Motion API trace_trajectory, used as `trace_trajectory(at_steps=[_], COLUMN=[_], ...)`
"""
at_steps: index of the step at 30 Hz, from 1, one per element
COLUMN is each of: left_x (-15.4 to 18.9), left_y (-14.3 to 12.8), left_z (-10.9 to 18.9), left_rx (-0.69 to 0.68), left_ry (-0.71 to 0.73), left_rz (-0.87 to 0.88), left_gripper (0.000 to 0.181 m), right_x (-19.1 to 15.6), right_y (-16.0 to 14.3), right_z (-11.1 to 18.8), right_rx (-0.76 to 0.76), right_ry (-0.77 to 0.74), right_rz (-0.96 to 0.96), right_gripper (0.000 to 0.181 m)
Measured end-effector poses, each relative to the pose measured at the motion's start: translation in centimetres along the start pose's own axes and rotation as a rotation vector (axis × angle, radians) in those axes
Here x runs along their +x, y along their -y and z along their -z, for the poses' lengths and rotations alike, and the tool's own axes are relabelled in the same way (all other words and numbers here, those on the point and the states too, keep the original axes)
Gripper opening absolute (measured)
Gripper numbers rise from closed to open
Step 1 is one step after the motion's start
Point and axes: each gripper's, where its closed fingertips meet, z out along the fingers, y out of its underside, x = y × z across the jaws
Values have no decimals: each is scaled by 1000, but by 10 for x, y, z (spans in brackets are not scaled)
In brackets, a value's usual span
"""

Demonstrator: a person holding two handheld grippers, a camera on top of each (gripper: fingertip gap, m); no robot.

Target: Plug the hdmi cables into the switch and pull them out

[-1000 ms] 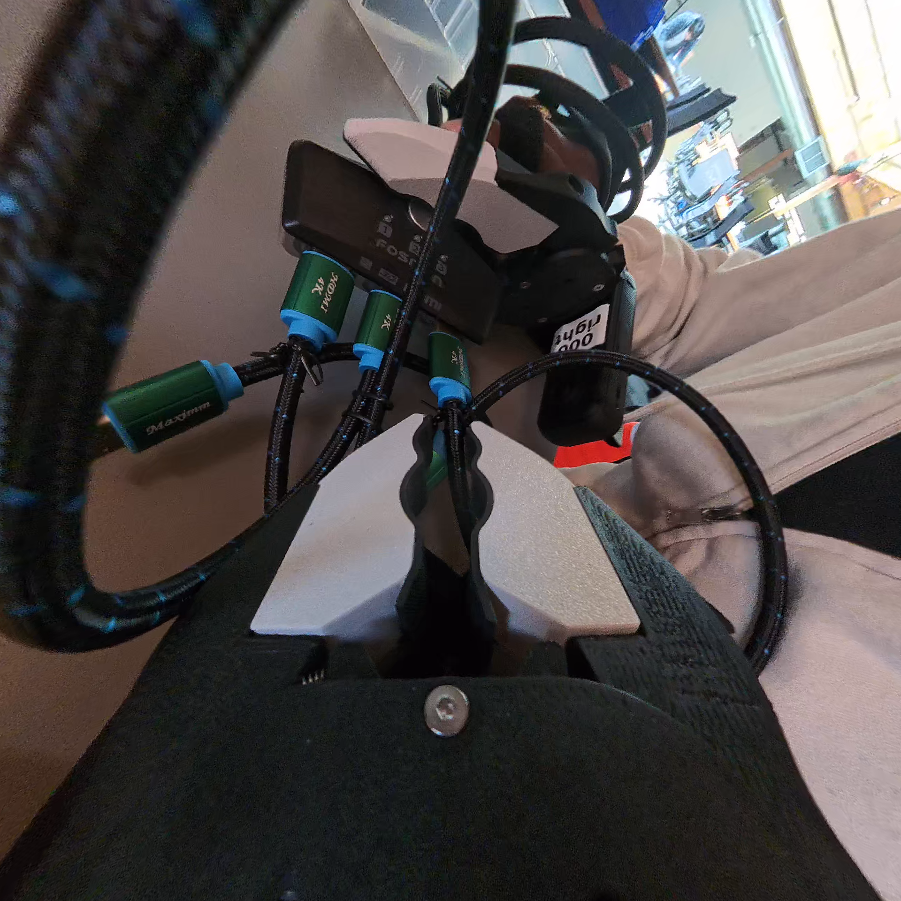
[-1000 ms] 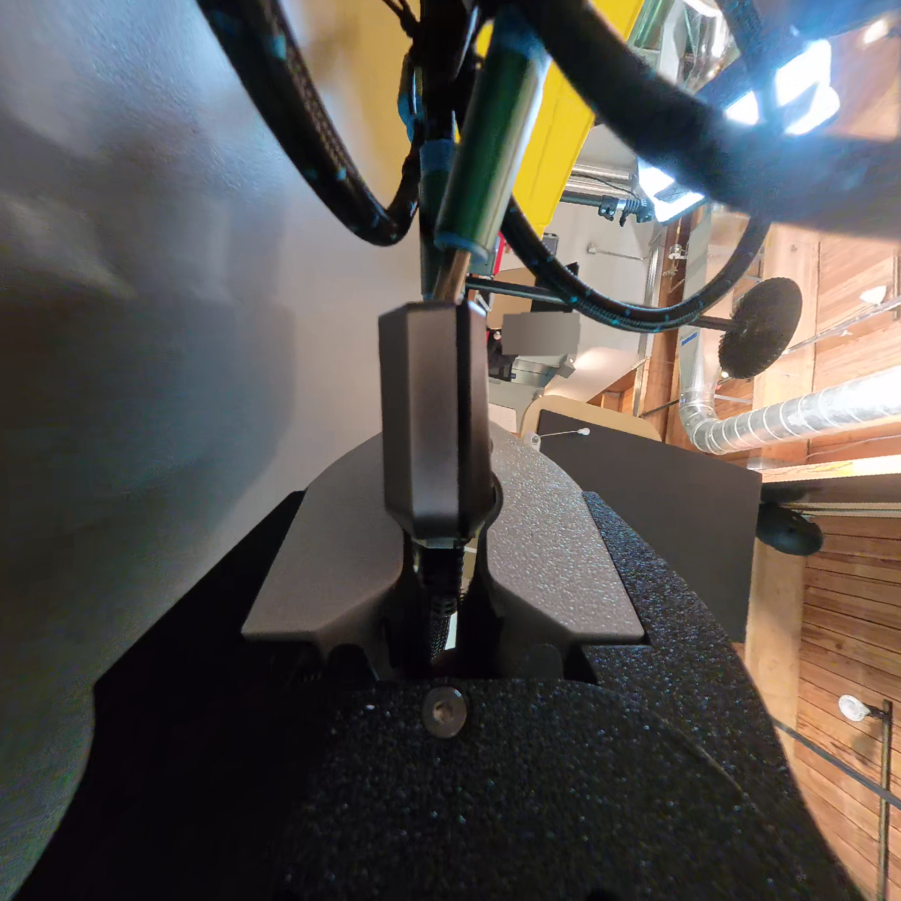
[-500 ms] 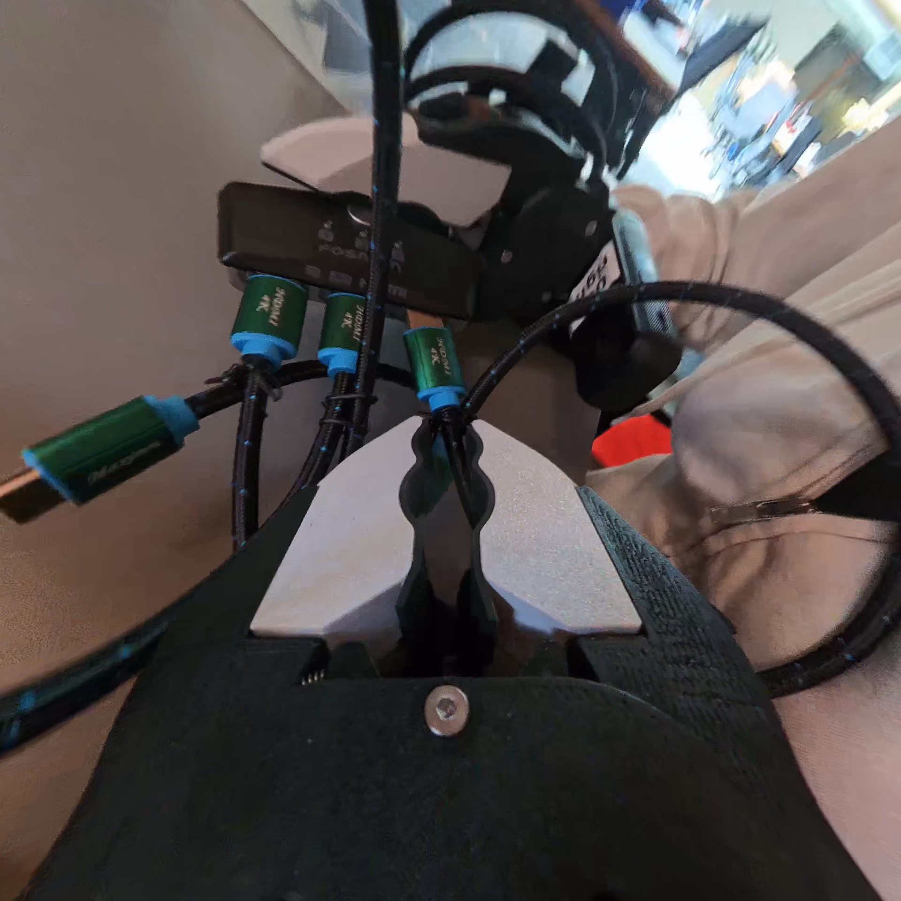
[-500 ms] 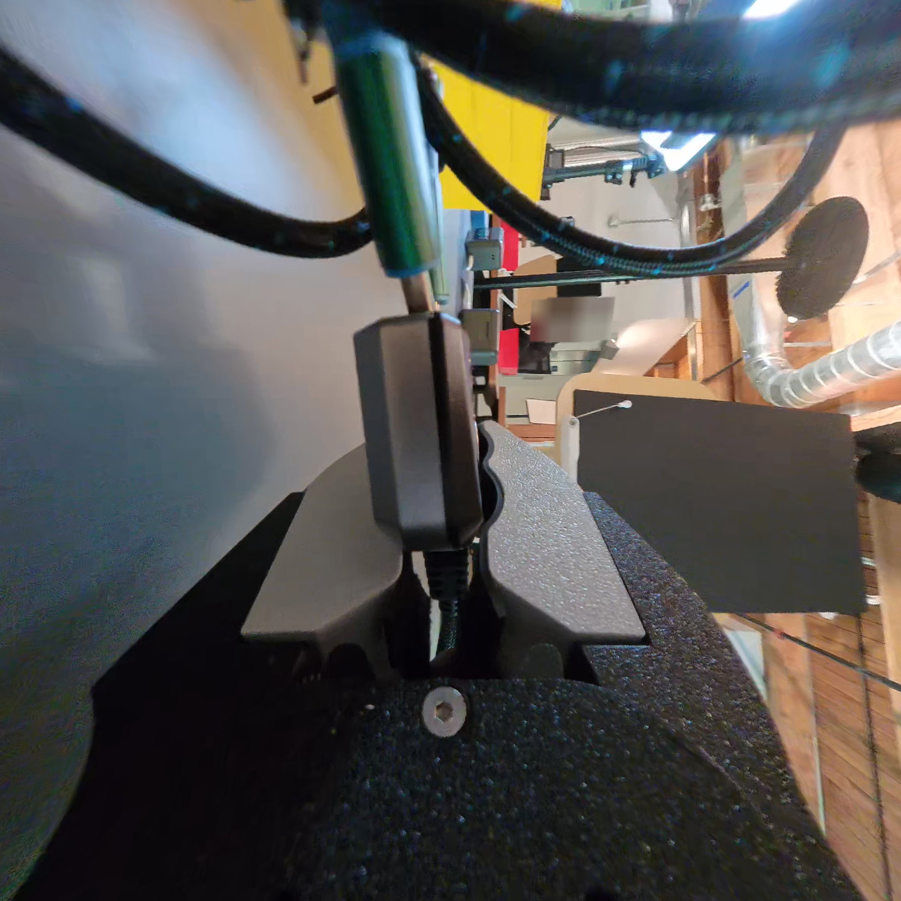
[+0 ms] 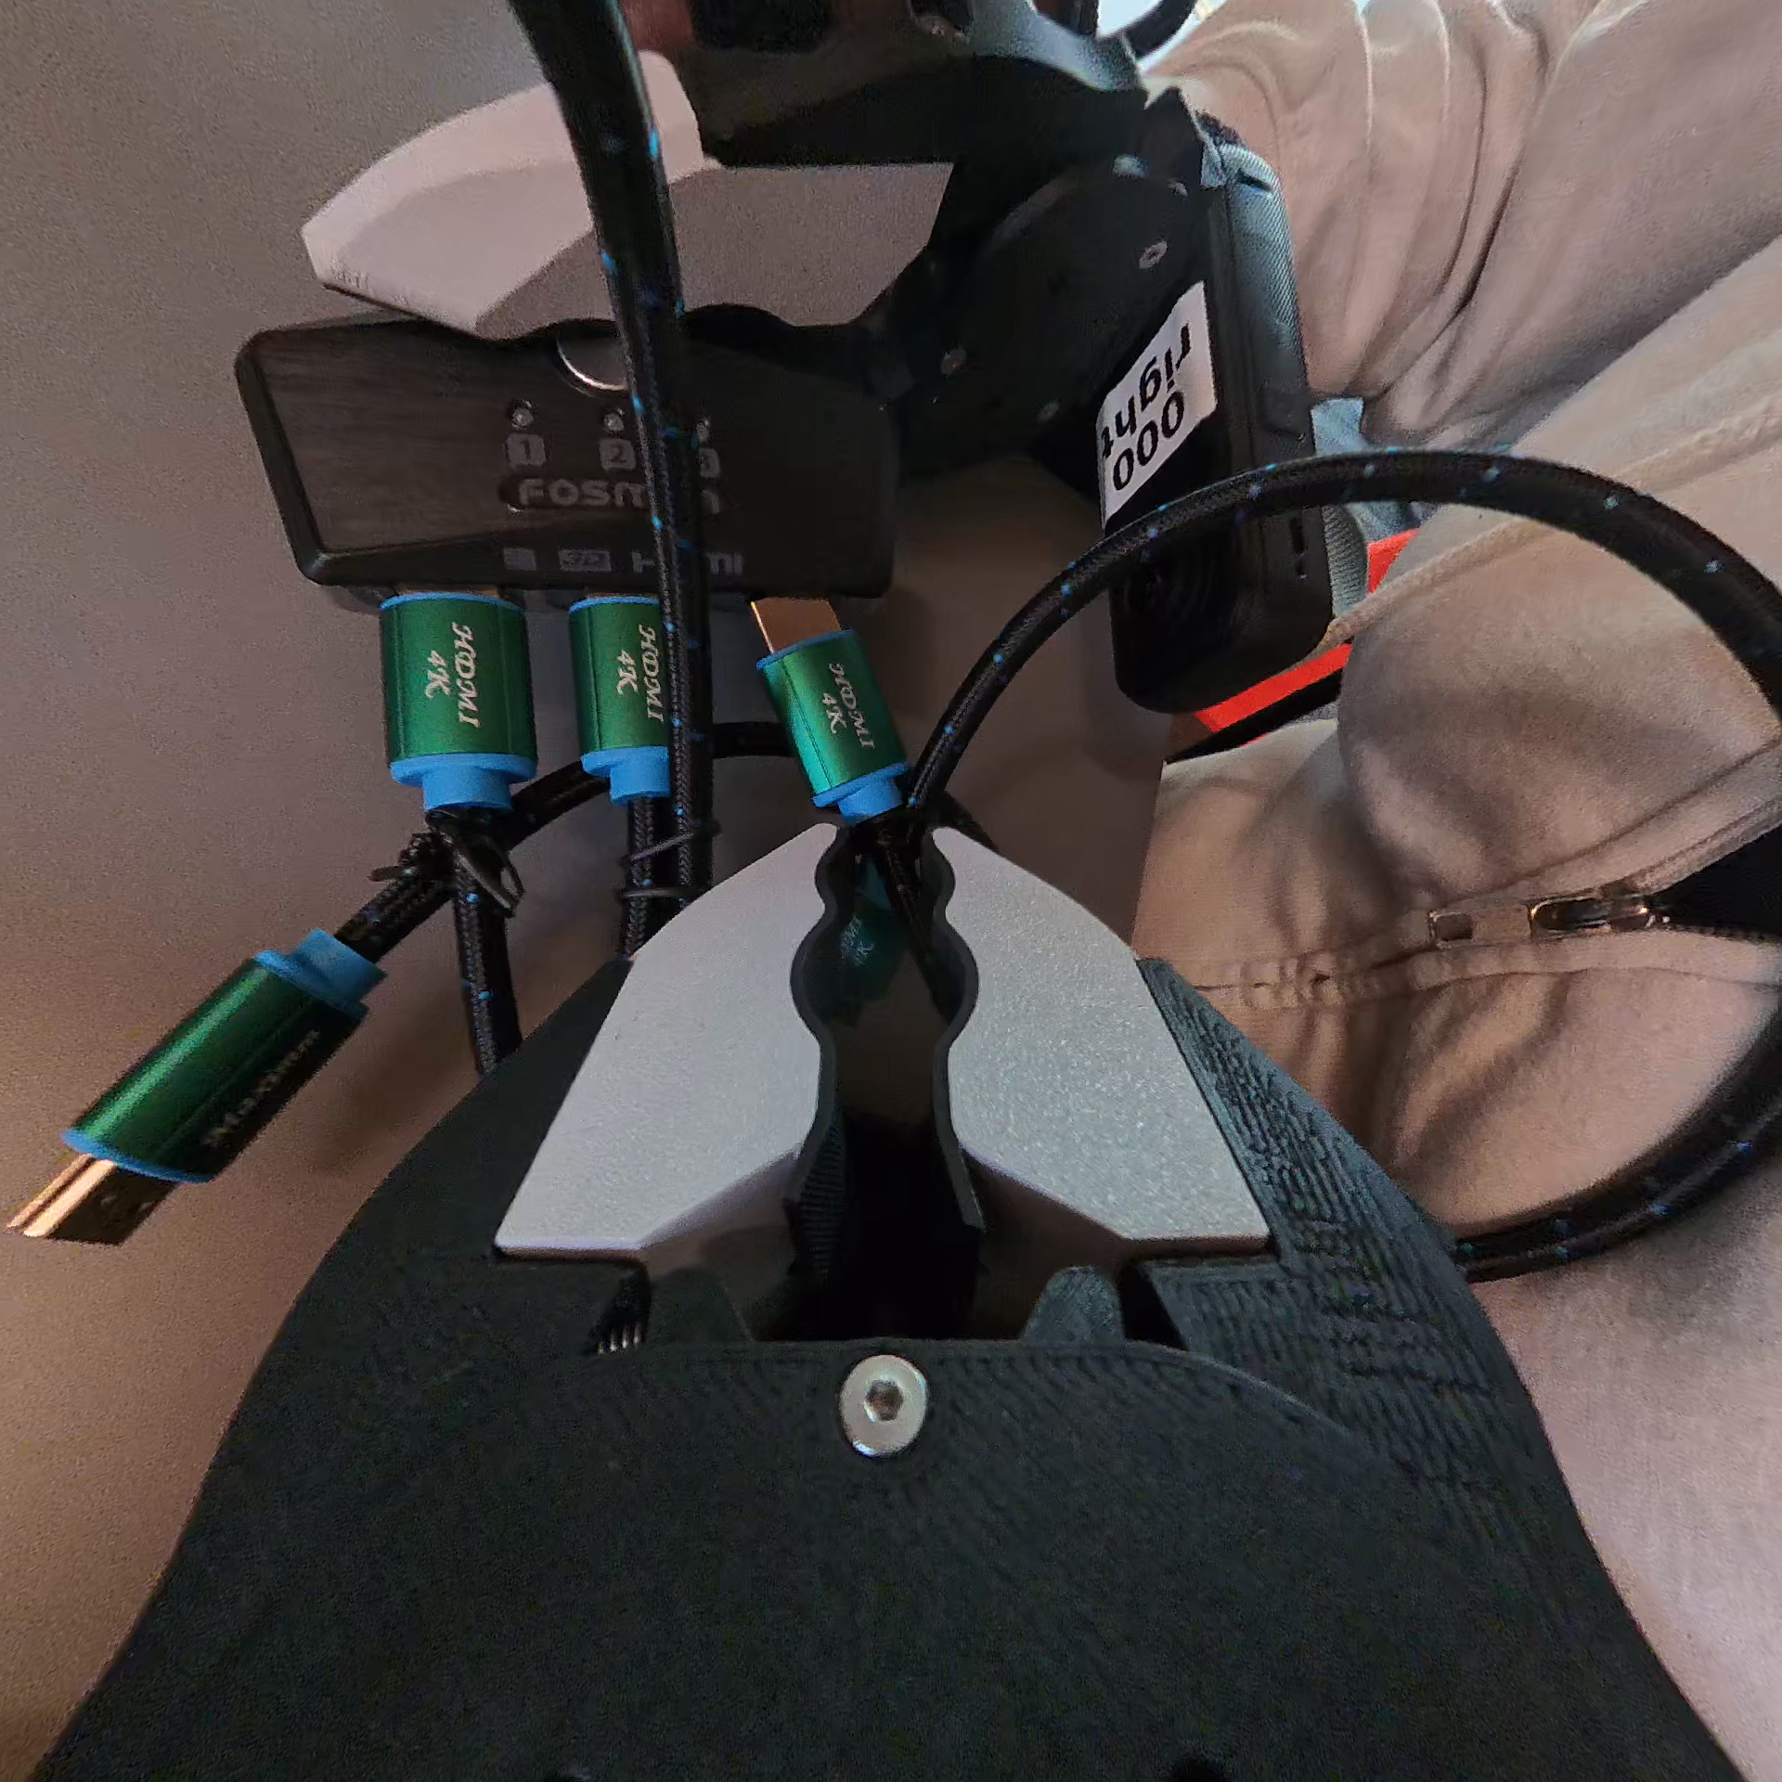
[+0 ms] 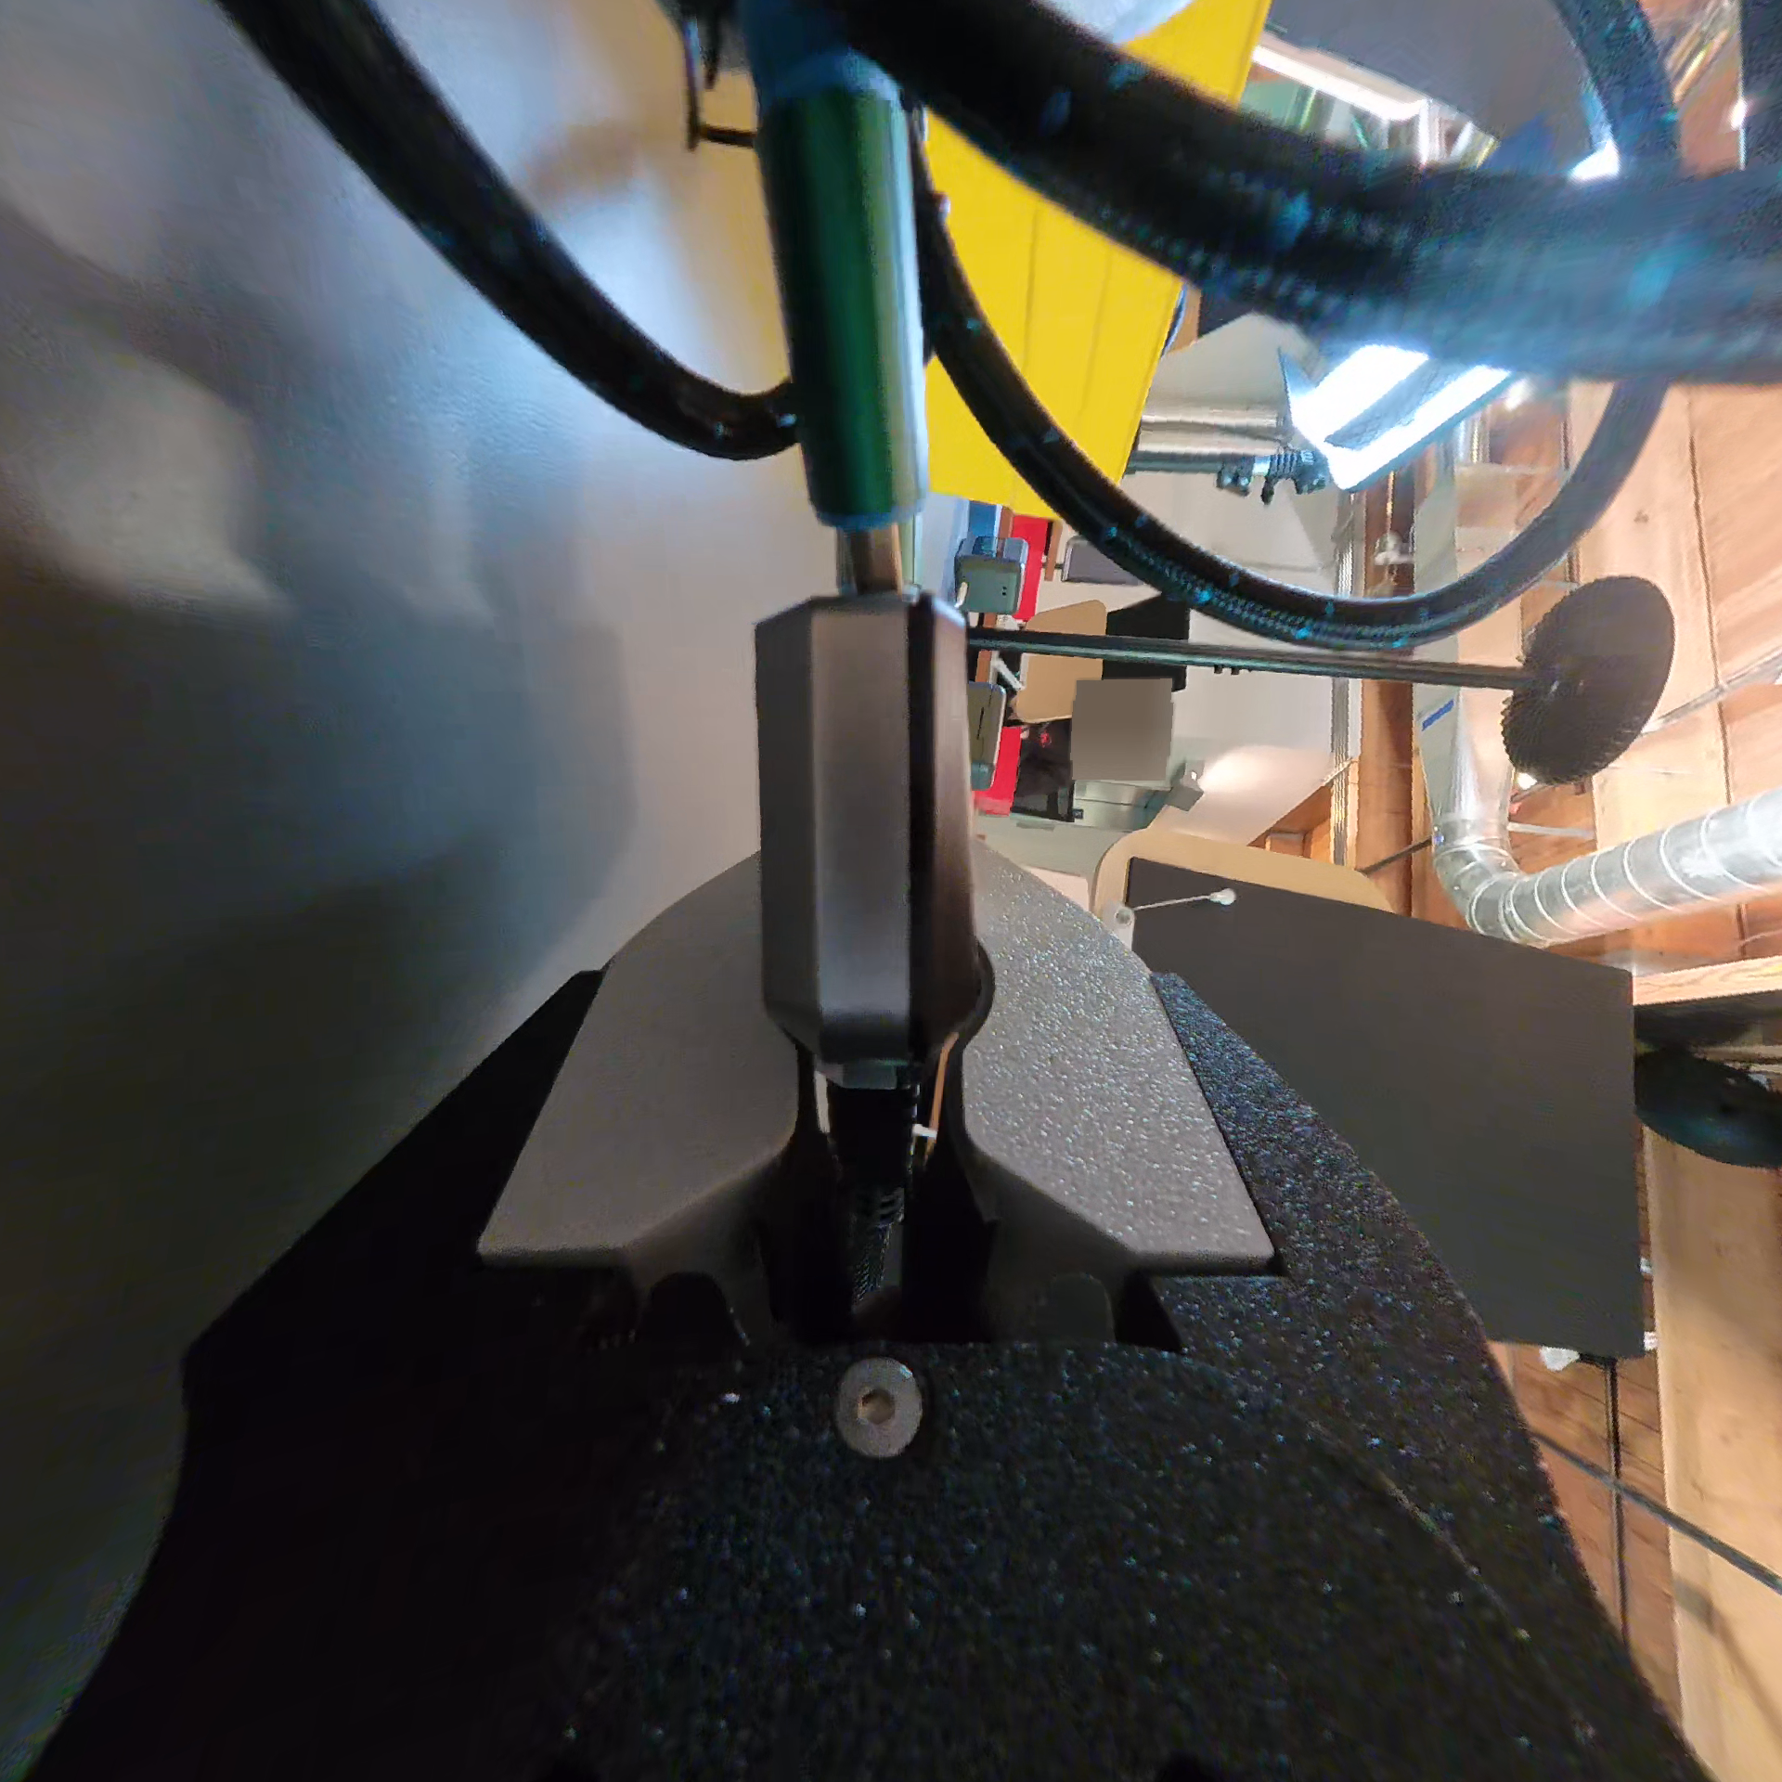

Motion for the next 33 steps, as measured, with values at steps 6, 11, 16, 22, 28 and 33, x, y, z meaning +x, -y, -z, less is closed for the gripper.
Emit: trace_trajectory(at_steps=[6, 11, 16, 22, 28, 33], left_x=[-3, -3, -3, -5, -6, -5], left_y=[-7, -8, -9, -10, -8, -6], left_z=[1, 1, 1, -5, -10, -10], left_rx=[-109, -130, -157, -186, -122, -93], left_ry=[81, 71, 77, 59, 94, 85], left_rz=[-137, -203, -317, -428, -291, -167], left_gripper=[14, 14, 14, 14, 12, 10], right_x=[-6, -6, -10, -17, -20, -24], right_y=[7, 10, 14, 16, 10, 12], right_z=[3, 6, 10, 10, 7, 9], right_rx=[39, 61, 91, 105, -54, -80], right_ry=[15, 24, 58, 95, 126, 158], right_rz=[71, 72, 49, 47, 21, -10], right_gripper=[23, 22, 22, 21, 23, 21])
